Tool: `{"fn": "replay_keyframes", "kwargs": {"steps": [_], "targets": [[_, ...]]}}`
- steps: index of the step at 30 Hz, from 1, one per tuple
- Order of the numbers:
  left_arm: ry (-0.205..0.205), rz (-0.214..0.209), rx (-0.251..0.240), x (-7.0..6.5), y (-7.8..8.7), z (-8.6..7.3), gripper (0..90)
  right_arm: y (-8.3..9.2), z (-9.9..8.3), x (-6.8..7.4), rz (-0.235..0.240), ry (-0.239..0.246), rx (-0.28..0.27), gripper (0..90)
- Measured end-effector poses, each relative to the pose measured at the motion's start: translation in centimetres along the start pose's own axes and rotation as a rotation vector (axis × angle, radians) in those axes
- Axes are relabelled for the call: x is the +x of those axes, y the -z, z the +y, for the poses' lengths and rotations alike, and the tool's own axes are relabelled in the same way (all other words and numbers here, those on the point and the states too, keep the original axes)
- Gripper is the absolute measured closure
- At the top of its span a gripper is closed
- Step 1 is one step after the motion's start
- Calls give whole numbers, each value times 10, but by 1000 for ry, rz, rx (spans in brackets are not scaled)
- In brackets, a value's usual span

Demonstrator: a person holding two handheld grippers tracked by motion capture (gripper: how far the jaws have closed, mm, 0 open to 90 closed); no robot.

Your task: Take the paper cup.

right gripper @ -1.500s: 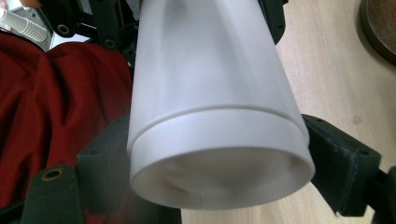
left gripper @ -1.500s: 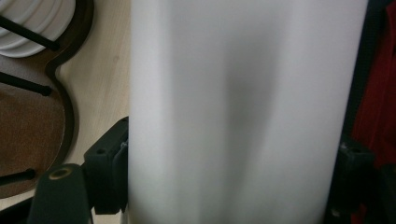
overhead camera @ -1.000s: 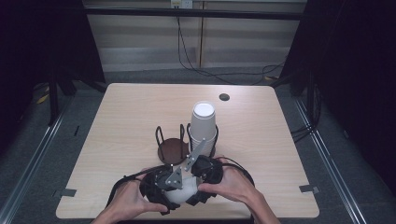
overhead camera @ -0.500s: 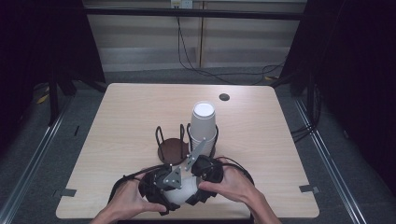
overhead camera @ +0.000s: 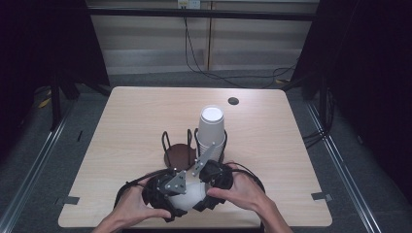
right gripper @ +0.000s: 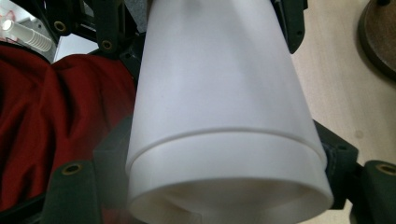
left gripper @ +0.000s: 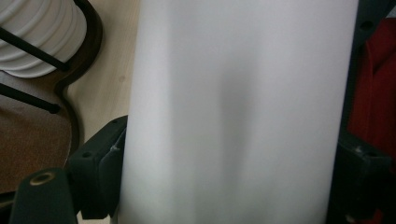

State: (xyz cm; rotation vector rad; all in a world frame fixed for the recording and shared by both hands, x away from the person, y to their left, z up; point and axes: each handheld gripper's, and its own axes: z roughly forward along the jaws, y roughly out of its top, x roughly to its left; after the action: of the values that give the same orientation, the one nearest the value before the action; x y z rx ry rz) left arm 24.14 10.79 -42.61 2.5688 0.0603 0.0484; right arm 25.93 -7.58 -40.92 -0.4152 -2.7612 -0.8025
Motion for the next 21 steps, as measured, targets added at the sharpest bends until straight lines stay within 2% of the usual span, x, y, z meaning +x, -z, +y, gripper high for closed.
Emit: {"fn": "replay_keyframes", "kwargs": {"steps": [3,4,7,11,16,21], "targets": [[0,0,6,0,0,0,142,-1,0,1,-8,5,-5,252],[15,-5,2,1,0,-1,139,-1,1,1,-14,-1,-5,252],[0,-6,-7,1,1,-3,137,-1,1,0,-12,7,-5,252],[-42,22,-36,0,4,-4,138,-1,1,0,-12,5,-3,252],[-56,16,-85,1,9,-7,139,3,0,1,-2,0,-11,252],[-71,7,-109,0,13,-9,138,3,0,1,1,10,-18,253]]}}
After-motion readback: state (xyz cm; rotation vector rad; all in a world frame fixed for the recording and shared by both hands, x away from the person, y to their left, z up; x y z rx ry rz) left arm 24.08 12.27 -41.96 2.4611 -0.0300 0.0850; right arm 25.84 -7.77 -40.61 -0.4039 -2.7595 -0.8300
